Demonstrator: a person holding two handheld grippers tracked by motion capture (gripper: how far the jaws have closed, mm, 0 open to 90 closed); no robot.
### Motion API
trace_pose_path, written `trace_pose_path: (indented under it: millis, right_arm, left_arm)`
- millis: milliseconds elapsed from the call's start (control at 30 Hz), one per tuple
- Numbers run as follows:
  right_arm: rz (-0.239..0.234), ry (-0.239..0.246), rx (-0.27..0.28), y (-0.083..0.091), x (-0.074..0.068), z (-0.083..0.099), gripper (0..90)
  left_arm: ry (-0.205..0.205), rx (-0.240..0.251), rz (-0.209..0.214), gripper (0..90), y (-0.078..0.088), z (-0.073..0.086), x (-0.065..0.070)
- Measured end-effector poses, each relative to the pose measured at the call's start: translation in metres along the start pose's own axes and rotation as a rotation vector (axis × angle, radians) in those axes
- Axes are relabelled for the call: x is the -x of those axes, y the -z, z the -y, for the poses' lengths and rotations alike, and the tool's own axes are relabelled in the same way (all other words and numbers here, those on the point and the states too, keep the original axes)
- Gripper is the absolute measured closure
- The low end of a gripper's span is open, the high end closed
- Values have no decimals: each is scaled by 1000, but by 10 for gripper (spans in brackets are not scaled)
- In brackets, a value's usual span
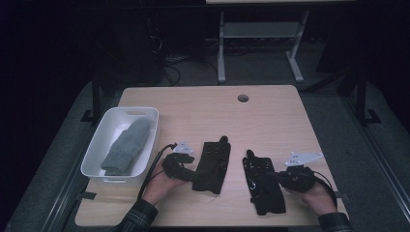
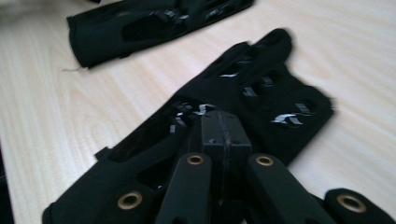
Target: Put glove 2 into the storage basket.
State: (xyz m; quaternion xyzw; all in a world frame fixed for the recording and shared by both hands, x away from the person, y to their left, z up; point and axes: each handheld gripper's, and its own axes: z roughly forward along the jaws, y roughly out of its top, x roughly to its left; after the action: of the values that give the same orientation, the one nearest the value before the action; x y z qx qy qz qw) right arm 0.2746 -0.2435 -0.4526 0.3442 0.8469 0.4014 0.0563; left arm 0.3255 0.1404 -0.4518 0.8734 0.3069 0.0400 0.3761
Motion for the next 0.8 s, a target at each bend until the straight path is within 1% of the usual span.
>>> trace_pose_path:
  millis: [67,133,167,200,233,300,367,400,467,533,567,667,700,767,800]
  right_arm:
    - [-4,14,-31,-9,-1,0,900]
    - [5,21,-71,-16,-2,-1,900]
    - [3,23,-69,-19,-1,-1,900]
    - [3,11,-68,-20,-1,-2,900]
    - [16,20,-69,-21,0,-3,900]
    - [27,8,-63,-24,1,-6,900]
    - [40,2,-59,-27,3,-9,900]
    - [44,1,-60,-29,5,-11,900]
    - [55,-13,-56,-32,7,-15,900]
    - [64,-8,-52,-35,9,-17,900]
    - [69,-11,-52,-36,9,-19,900]
    - [77,-14,-50,-39,10,-22,900]
    - [79,-13,-49,-40,11,-23,900]
    - [86,-14,-48,-43,11,-26,900]
    - [87,-15,-49,-45,11,-27,900]
  left_arm:
    - [-1,-8,2,244,-2,0,0]
    - [-8,-17,2,232,-4,0,1]
    - [-8,-16,2,230,-5,0,1]
    - [-7,-14,2,229,-5,0,2]
    - [-9,-16,4,228,-6,0,2]
    - [-13,-23,1,228,-7,0,2]
    - [1,-17,3,227,-9,1,2]
    - [-5,-26,4,227,-9,1,2]
    - [-3,-26,3,226,-10,1,1]
    - [0,-23,2,227,-10,1,1]
    - [-9,-30,-2,226,-10,0,1]
    - [-12,-31,-4,227,-10,0,1]
    - [-7,-27,-4,226,-10,0,1]
    - [-17,-33,-5,227,-10,0,0]
    - [-12,-28,-7,227,-10,0,1]
